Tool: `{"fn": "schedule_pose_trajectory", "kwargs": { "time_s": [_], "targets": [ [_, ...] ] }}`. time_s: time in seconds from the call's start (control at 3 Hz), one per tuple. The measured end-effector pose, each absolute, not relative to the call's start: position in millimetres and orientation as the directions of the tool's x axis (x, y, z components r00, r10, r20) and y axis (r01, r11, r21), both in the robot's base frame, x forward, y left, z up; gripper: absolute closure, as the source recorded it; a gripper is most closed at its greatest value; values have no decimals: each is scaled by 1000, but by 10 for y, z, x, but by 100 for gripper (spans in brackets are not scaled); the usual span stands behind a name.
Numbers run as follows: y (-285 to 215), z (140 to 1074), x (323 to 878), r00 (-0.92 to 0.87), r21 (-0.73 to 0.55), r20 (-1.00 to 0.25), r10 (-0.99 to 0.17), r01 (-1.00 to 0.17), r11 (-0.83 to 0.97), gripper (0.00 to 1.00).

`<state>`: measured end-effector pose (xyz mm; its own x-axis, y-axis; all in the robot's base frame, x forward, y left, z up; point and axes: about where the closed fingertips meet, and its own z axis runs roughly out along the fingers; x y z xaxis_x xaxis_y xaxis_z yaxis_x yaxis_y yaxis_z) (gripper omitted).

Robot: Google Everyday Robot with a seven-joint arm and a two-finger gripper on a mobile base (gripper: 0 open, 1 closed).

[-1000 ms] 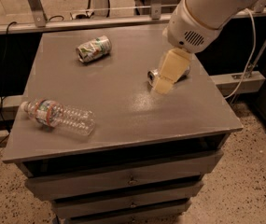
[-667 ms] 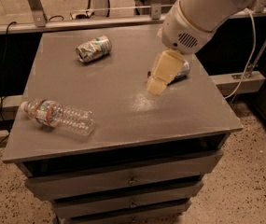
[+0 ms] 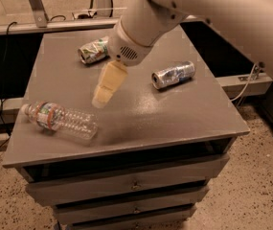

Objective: Pick water bottle

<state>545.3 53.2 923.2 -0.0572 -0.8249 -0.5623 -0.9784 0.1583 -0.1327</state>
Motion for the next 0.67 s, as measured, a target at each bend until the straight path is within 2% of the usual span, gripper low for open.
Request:
{"fn": "schedule_pose_trajectory", "kwargs": {
  "time_s": [0.33, 0.67],
  "targets": [
    [1051, 9113, 5459, -38, -79, -598, -801, -991, 105, 0],
    [1357, 8954, 5416, -60, -14, -607, -792, -996, 86, 0]
  ]
}}
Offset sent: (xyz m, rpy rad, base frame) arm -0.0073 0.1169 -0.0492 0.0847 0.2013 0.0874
